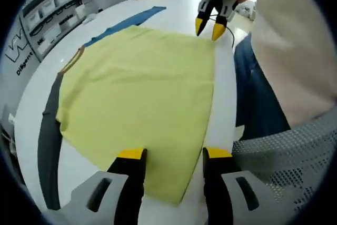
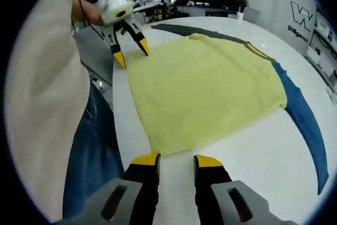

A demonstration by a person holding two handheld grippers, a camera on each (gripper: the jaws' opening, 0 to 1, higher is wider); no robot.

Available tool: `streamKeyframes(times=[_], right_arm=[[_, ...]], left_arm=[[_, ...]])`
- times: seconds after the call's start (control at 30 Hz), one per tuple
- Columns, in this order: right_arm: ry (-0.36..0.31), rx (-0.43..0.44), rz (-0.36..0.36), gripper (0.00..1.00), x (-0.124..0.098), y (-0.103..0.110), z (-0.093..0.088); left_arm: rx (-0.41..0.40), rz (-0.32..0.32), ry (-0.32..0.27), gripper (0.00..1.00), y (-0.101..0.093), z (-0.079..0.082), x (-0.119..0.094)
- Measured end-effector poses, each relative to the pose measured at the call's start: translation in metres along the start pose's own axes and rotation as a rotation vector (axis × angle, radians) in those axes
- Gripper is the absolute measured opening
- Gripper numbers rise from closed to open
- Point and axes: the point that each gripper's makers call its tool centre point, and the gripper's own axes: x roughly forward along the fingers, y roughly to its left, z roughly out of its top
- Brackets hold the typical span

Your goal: Fold the garment on the visible template until the final outline fits inside the template.

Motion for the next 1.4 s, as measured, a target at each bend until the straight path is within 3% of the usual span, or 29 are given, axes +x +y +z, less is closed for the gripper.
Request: streamKeyframes(times=[0.23, 0.4, 0.57, 0.83, 0.93, 1.03, 1.17, 1.27, 1.4], right_arm=[[-0.001, -0.031, -0.009, 0.15, 0.006, 0.002, 0.006], [-0.037, -0.063, -0.036, 0.0, 0.009, -0.001, 0.026], [-0.127, -0.042, -0.063, 0.0, 0.004, -0.014, 0.061], [-0.162, -0.054, -0.052, 0.0, 0.029, -0.035, 0.097], [-0.155, -0.053, -0.037, 0.0, 0.043, -0.043, 0.105], [-0.136, -0.07, -0.028, 0.03, 0.047, -0.046, 0.105], [-0.148, -0.054, -0.055, 0.04, 0.027, -0.055, 0.101], [-0.148, -0.029, -0.074, 0.06, 0.005, -0.051, 0.086], [-0.096, -0.001, -0.068, 0.11, -0.011, -0.026, 0.047]], left_arm=[[-0.024, -0.001, -0.009, 0.33, 0.0, 0.003, 0.001], [-0.021, 0.01, -0.013, 0.1, 0.002, 0.004, 0.001], [-0.035, 0.013, -0.017, 0.1, 0.002, 0.003, 0.0], [-0.104, 0.022, -0.035, 0.09, 0.008, 0.004, -0.001], [-0.19, 0.024, -0.05, 0.09, 0.011, 0.002, 0.0], [-0.277, 0.029, -0.059, 0.09, 0.016, 0.0, 0.0], [-0.413, 0.047, -0.083, 0.09, 0.027, -0.002, -0.001], [-0.496, 0.042, -0.105, 0.09, 0.031, -0.002, -0.002], [-0.508, 0.039, -0.107, 0.09, 0.031, -0.004, -0.002]])
